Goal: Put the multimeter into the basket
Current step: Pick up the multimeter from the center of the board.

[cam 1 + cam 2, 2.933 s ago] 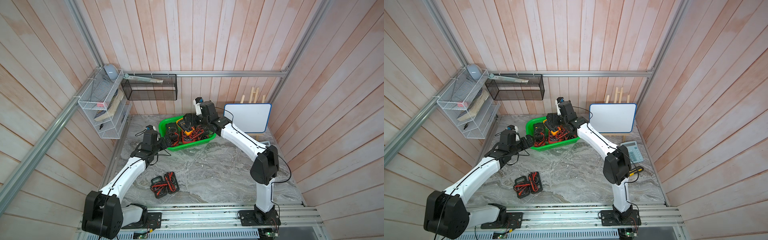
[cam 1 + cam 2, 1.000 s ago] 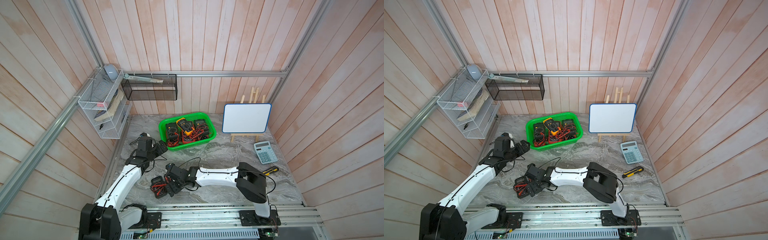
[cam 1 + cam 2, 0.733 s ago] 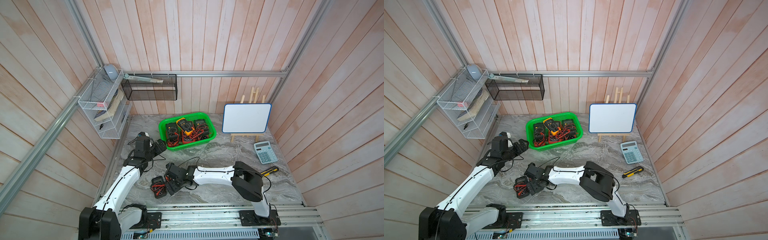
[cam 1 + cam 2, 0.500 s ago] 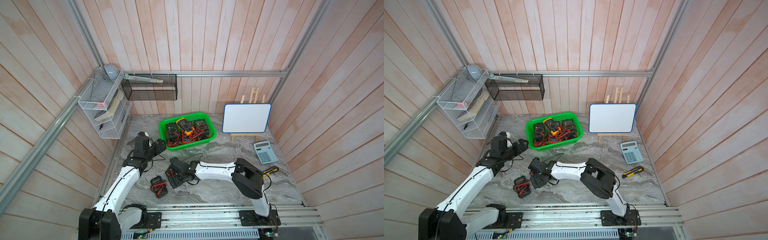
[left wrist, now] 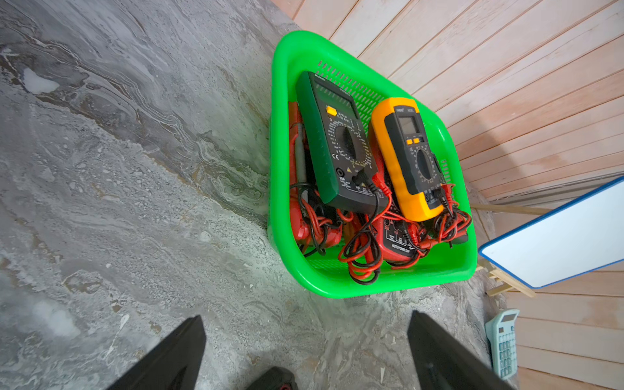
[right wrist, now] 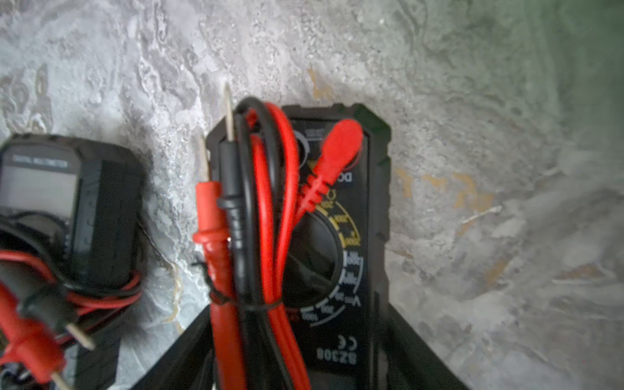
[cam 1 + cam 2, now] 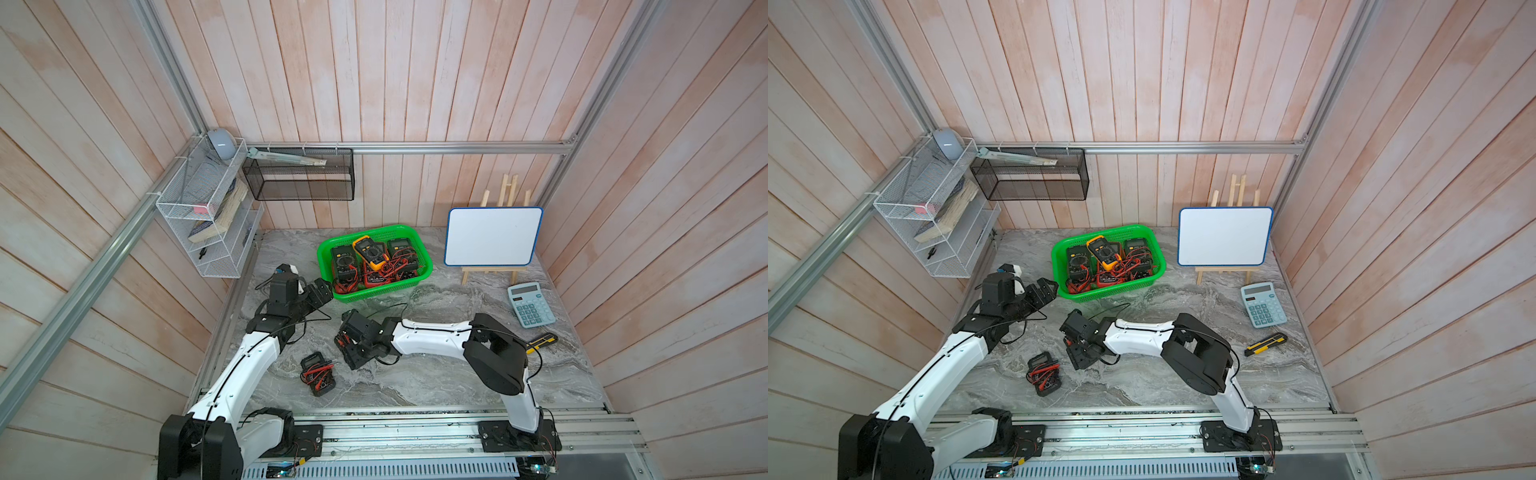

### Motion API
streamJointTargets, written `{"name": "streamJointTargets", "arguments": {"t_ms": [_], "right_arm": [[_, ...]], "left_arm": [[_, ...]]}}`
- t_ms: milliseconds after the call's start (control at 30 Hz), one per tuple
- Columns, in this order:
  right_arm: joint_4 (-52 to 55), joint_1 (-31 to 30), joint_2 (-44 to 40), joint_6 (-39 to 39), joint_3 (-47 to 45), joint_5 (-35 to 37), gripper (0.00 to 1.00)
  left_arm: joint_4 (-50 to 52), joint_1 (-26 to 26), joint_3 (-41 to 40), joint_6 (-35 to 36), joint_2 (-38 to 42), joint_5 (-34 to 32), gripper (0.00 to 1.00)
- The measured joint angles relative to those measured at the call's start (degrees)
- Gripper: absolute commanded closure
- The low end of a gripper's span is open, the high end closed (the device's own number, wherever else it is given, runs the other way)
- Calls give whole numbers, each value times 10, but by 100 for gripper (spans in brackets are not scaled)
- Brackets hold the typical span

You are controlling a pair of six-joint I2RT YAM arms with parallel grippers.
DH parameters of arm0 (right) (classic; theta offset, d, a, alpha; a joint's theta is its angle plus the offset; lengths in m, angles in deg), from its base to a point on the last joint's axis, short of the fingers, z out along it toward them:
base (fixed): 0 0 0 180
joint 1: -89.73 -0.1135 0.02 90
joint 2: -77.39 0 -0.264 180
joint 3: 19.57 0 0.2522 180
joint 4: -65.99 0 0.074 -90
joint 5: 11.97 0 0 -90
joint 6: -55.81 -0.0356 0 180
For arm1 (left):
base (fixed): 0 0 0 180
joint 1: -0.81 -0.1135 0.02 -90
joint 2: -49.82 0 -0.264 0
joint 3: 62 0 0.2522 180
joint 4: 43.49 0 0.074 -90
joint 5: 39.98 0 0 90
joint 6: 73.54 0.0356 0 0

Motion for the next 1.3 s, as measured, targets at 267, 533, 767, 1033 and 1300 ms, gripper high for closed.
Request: {"name": "streamJointTargets", "arguments": {"t_ms": [267,533,767,1033,1300], "right_arm": [[3,15,-48,9,-40,-5,65],[11,33,-166,20,-62,-5,67],[11,108,-249,24,-70,-8,67],[-8,234,-266,45,-46,-25,67],[-28,339,-211,61,46,-53,67]], "left_arm": [[1,0,0,0,-7,2,0],[3,0,24,1,-15,2,0],[-9,0,45,5,-30,7,0],[-31,4,57,9,-59,28,0],[-45,42,83,29,-73,28,0]]}}
